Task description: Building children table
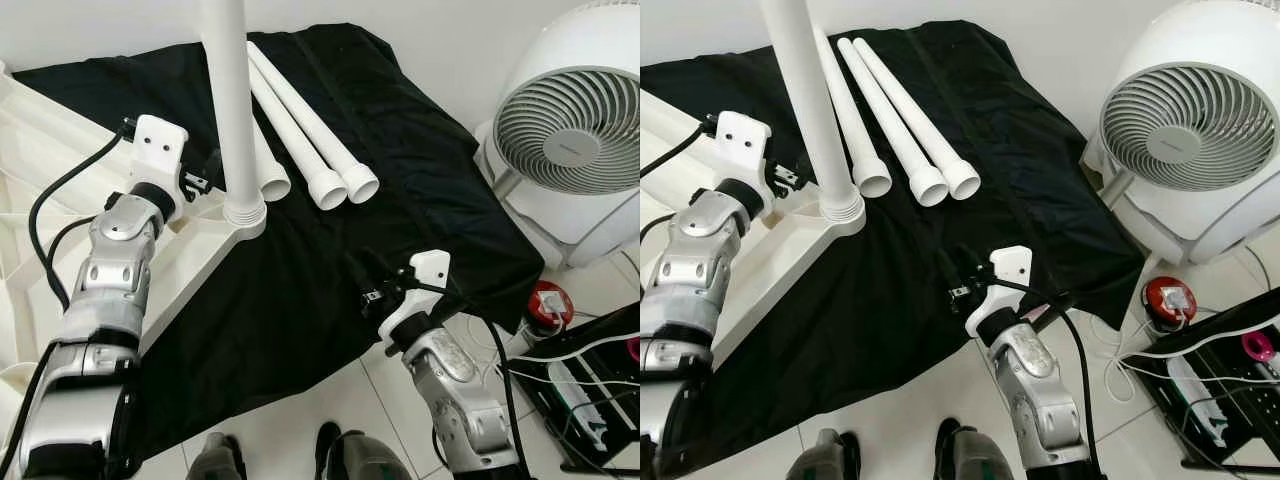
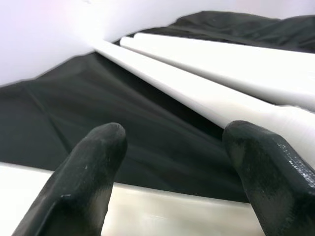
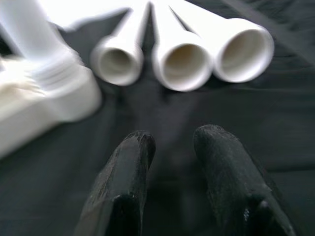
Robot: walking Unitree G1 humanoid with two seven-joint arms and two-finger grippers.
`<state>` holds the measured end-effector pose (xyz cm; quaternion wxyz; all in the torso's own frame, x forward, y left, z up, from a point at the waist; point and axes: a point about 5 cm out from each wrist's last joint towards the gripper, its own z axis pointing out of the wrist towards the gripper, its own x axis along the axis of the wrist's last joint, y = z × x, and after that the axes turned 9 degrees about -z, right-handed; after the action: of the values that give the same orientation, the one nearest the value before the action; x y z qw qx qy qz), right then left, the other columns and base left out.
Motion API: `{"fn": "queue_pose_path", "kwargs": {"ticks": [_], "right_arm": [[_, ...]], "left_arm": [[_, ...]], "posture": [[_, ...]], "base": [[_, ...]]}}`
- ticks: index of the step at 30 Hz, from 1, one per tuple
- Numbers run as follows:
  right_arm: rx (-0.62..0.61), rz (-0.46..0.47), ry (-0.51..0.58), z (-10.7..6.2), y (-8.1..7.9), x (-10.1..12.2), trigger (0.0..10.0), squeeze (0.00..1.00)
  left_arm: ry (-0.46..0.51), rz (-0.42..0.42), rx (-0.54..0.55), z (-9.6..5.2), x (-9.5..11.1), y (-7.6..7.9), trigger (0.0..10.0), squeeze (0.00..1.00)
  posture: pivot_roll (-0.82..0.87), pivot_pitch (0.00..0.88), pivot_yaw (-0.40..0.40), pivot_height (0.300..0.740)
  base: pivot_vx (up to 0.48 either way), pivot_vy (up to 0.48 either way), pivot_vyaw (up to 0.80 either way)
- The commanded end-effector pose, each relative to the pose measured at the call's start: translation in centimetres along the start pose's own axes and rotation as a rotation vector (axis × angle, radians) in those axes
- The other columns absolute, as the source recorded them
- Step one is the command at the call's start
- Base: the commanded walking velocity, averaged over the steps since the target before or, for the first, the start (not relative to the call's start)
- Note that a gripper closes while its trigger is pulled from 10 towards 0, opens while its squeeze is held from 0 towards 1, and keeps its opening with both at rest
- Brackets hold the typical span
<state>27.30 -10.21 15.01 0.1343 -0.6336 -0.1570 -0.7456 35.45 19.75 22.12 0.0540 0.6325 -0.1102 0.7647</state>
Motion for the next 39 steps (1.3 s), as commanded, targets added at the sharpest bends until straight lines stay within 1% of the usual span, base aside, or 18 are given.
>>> {"fn": "queue_pose_path", "kwargs": {"ticks": [1,2,3,4,5,6,8,11,12,15,18,20,22,23,26,27,33,39], "right_arm": [[-0.052,-0.114,-0.025,0.3,0.7,-0.6,10.0,0.0],[-0.052,-0.114,-0.025,0.3,0.7,-0.6,10.0,0.0],[-0.061,-0.184,0.011,0.6,1.0,-0.2,10.0,0.0],[-0.061,-0.184,0.011,0.6,1.0,-0.2,10.0,0.0],[-0.062,-0.223,0.041,0.8,1.1,0.0,10.0,0.0],[-0.057,-0.181,0.07,0.9,1.2,0.3,10.0,0.0],[-0.067,-0.136,0.125,0.9,1.4,0.9,10.0,0.0],[-0.075,-0.12,0.138,1.0,1.4,1.0,10.0,0.0],[-0.069,-0.1,0.143,1.0,1.3,0.9,10.0,0.0],[-0.086,-0.102,0.169,1.0,1.2,1.0,10.0,0.0],[-0.092,-0.113,0.172,1.0,1.2,1.0,10.0,0.0],[-0.102,-0.118,0.18,1.3,1.4,0.9,10.0,0.0],[-0.108,-0.123,0.188,1.5,1.5,0.8,10.0,0.0],[-0.108,-0.123,0.188,1.5,1.5,0.8,10.0,0.0],[-0.116,-0.128,0.192,1.9,1.8,0.8,10.0,0.0],[-0.117,-0.127,0.192,2.0,1.9,0.8,10.0,0.0],[-0.122,-0.128,0.194,2.4,2.2,0.6,10.0,0.0],[-0.141,-0.134,0.196,2.9,2.5,0.5,10.0,0.0]], "left_arm": [[0.002,-0.024,-0.003,-0.9,0.0,0.6,10.0,0.0],[0.002,-0.024,-0.003,-0.9,0.0,0.6,10.0,0.0],[0.023,-0.032,0.007,-1.3,0.1,0.8,10.0,0.0],[0.023,-0.032,0.007,-1.3,0.1,0.8,10.0,0.0],[0.036,-0.037,0.016,-1.6,0.1,0.9,10.0,0.0],[0.047,-0.051,0.024,-1.8,0.1,1.0,10.0,0.0],[0.053,-0.079,0.05,-2.3,0.0,1.2,10.0,0.0],[0.052,-0.082,0.065,-2.4,-0.1,1.2,10.0,0.0],[0.045,-0.094,0.082,-2.8,-0.4,1.3,10.0,0.0],[0.048,-0.137,0.114,-3.5,-1.1,1.6,10.0,0.0],[0.047,-0.14,0.116,-3.7,-1.2,1.7,10.0,0.0],[0.07,-0.173,0.131,-3.9,-1.0,1.6,10.0,0.0],[0.079,-0.184,0.141,-3.9,-0.9,1.6,10.0,0.0],[0.079,-0.184,0.141,-3.9,-0.9,1.6,10.0,0.0],[0.109,-0.173,0.188,-4.1,-0.6,1.3,10.0,0.0],[0.113,-0.154,0.193,-4.2,-0.5,1.2,10.0,0.0],[0.122,-0.169,0.169,-4.8,-0.7,1.3,10.0,0.0],[0.141,-0.212,0.13,-5.4,-1.4,2.6,10.0,0.0]], "posture": [[0.0,0.153,-0.066,0.74],[0.0,0.153,-0.066,0.74],[0.01,0.149,-0.069,0.74],[0.01,0.149,-0.069,0.74],[0.01,0.145,-0.07,0.74],[0.02,0.133,-0.075,0.74],[0.02,0.127,-0.077,0.74],[0.02,0.119,-0.078,0.74],[0.03,0.11,-0.08,0.74],[0.04,0.099,-0.084,0.74],[0.04,0.099,-0.084,0.74],[0.04,0.089,-0.09,0.74],[0.04,0.089,-0.09,0.74],[0.04,0.089,-0.09,0.74],[0.04,0.082,-0.094,0.74],[0.04,0.081,-0.094,0.74],[0.06,0.063,-0.095,0.74],[0.06,0.043,-0.09,0.74]], "base": [[0.0,0.0,0.0],[0.0,0.0,0.0],[0.0,0.0,0.0],[0.0,0.0,0.0],[0.0,0.0,0.0],[0.0,0.0,0.0],[0.0,0.0,0.0],[0.0,0.0,0.0],[0.0,0.0,0.0],[0.0,0.0,0.0],[0.0,0.0,0.0],[0.0,0.0,0.0],[0.0,0.0,0.0],[0.0,0.0,0.0],[0.0,0.0,0.0],[0.0,0.0,0.0],[0.0,0.0,0.0],[0.0,0.0,0.0]]}}
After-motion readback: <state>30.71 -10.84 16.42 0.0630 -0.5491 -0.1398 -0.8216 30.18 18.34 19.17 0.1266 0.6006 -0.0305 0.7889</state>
